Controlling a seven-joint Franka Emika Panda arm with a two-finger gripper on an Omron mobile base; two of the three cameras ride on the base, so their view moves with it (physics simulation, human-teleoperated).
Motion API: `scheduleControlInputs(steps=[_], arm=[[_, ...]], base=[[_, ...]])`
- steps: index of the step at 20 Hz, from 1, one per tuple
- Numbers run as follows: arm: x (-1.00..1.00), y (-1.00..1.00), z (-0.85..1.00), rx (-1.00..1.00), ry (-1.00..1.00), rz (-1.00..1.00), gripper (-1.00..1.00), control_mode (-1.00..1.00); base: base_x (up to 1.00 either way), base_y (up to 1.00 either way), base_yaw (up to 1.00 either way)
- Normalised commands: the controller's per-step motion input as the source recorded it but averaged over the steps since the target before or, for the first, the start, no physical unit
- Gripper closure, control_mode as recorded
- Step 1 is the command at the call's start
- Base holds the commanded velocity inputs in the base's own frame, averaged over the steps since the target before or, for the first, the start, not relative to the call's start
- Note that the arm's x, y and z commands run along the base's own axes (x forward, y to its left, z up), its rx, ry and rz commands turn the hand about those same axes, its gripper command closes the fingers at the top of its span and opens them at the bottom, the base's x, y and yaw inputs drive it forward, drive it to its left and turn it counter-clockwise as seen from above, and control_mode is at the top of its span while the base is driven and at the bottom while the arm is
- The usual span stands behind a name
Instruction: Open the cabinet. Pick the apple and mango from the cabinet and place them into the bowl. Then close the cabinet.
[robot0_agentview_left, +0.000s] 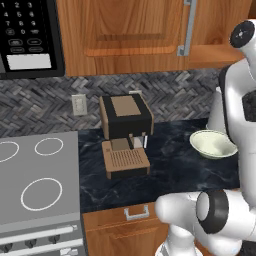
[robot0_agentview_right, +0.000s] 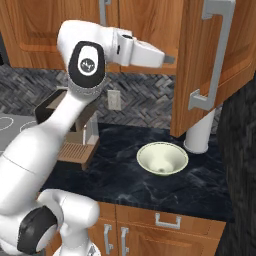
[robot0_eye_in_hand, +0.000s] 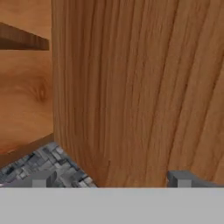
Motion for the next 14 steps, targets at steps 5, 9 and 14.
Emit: scheduleControlInputs(steps=[5,9,14], arm=[[-0.31,0.51,0.0,0.0,0.0,0.46,-1.0,-1.0],[-0.09,0.6,0.0,0.0,0.01,0.41,-1.0,-1.0],[0.0,0.66,0.0,0.0,0.04,0.37,-1.0,-1.0]], base=[[0.0,0.0,0.0],[0.0,0.0,0.0],[0.0,0.0,0.0]])
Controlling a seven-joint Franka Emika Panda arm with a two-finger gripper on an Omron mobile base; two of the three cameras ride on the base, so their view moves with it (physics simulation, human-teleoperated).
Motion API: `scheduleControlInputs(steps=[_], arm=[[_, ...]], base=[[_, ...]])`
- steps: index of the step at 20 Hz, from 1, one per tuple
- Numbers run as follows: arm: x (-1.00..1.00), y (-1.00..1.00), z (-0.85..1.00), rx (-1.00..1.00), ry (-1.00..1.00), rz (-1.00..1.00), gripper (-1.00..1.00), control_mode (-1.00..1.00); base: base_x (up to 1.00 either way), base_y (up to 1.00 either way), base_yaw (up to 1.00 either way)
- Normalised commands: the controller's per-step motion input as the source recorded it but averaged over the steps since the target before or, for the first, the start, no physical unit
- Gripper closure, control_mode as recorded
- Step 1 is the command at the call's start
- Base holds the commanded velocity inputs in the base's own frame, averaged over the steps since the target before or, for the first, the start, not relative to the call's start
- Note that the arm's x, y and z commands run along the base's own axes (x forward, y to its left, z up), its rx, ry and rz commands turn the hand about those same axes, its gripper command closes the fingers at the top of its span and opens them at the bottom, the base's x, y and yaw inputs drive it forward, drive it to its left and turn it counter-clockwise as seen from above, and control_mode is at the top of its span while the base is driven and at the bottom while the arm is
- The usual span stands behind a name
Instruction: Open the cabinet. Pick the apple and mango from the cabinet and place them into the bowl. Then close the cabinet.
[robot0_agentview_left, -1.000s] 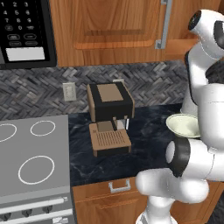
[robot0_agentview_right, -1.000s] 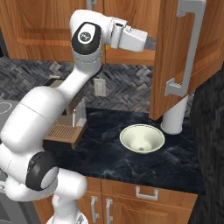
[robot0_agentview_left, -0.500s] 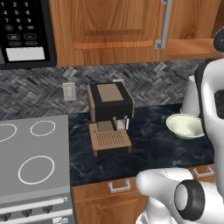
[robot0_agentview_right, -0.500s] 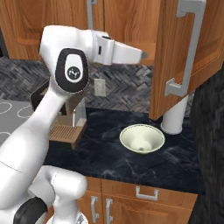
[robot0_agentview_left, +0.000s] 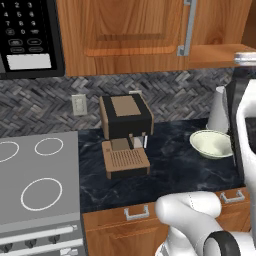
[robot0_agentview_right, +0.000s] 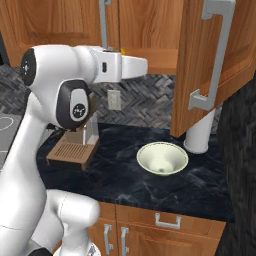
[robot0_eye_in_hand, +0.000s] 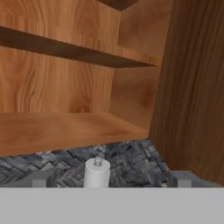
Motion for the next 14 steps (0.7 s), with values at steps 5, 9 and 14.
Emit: scheduleControlInputs(steps=[5,9,14], arm=[[0.0,0.64,0.0,0.01,0.1,0.32,-1.0,-1.0],[0.0,0.58,0.0,0.02,0.11,0.3,-1.0,-1.0],[0.05,0.6,0.01,0.03,0.07,0.23,-1.0,-1.0]], base=[[0.0,0.0,0.0],[0.0,0.0,0.0],[0.0,0.0,0.0]])
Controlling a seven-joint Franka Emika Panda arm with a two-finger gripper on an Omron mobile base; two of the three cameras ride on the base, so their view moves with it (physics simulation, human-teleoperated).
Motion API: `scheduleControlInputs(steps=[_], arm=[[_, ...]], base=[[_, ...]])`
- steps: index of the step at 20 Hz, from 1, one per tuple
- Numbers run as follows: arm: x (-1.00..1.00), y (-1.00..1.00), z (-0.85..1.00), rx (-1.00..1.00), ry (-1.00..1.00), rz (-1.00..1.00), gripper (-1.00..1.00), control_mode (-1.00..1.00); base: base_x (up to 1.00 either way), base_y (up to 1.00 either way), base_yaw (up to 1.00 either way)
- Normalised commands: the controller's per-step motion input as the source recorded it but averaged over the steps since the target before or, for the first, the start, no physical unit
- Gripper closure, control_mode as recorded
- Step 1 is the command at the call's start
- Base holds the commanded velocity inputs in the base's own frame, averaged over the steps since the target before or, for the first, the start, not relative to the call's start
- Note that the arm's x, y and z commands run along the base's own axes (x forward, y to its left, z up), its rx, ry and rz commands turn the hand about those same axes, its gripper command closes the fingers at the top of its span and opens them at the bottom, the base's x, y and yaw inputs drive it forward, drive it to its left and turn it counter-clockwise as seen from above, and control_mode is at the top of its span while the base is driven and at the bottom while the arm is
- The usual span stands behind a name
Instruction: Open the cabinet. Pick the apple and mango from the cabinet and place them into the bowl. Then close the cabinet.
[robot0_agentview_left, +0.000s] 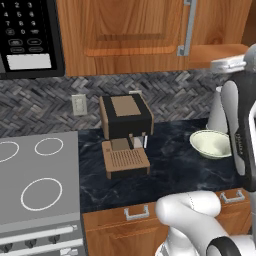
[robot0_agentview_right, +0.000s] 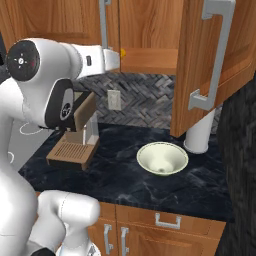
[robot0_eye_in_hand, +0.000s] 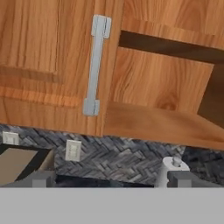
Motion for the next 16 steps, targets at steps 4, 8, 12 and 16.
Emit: scheduleControlInputs(steps=[4,8,12,16], arm=[[0.22,0.55,0.04,0.02,0.04,0.07,-1.0,-1.0],[0.39,0.41,0.0,0.0,0.04,-0.03,-1.0,-1.0],[0.34,0.14,0.08,0.0,0.01,-0.04,-1.0,-1.0],[0.32,0.0,0.08,0.0,0.0,0.0,-1.0,-1.0]], base=[[0.0,0.0,0.0],[0.0,0.0,0.0],[0.0,0.0,0.0],[0.0,0.0,0.0]])
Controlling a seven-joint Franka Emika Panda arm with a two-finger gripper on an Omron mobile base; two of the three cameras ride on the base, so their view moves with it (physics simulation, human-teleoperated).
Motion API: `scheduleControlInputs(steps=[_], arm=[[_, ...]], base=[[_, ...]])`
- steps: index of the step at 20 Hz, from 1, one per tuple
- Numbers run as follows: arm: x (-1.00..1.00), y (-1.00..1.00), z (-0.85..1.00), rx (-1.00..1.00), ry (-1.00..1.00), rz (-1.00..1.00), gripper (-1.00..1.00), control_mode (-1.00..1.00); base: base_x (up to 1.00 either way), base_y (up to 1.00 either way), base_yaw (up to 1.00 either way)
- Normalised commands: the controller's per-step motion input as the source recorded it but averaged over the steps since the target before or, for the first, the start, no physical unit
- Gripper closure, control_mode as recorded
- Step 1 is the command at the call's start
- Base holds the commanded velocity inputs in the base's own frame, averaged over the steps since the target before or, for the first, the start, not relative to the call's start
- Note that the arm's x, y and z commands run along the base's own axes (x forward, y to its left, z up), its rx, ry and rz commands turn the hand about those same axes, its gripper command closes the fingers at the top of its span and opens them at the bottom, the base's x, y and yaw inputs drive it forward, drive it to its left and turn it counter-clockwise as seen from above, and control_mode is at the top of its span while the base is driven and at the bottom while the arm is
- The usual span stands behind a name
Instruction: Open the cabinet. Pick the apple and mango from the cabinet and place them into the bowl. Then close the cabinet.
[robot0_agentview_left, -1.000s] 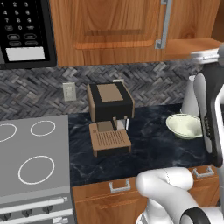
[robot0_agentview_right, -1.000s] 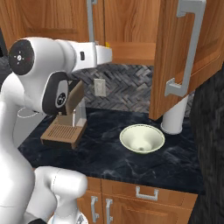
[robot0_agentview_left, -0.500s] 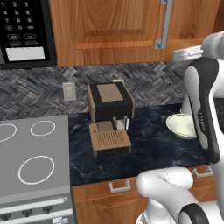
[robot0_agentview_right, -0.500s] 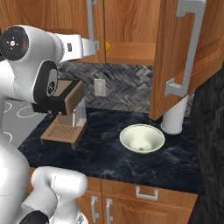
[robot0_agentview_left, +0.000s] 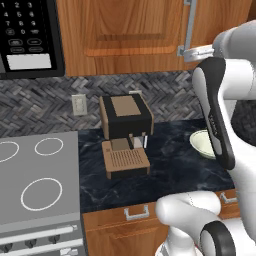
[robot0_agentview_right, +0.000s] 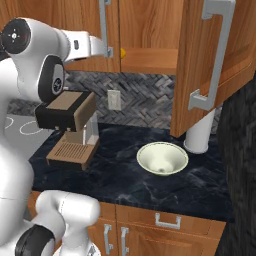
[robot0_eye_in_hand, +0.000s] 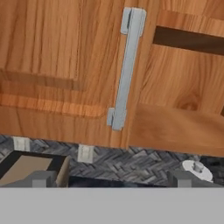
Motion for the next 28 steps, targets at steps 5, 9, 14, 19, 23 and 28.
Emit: scheduleControlInputs(steps=[5,9,14,19,23,28], arm=[[0.35,0.0,0.02,0.02,0.0,0.0,-1.0,-1.0],[0.42,0.0,0.0,0.02,0.0,0.0,-1.0,-1.0],[0.47,0.0,0.0,0.02,0.0,0.0,-1.0,-1.0],[0.49,0.0,0.0,0.01,0.0,0.0,-1.0,-1.0],[0.53,0.0,0.0,0.02,0.0,0.0,-1.0,-1.0],[0.51,0.0,0.0,0.02,0.0,0.0,-1.0,-1.0]], base=[[0.0,0.0,0.0],[0.0,0.0,0.0],[0.0,0.0,0.0],[0.0,0.0,0.0],[0.0,0.0,0.0],[0.0,0.0,0.0]])
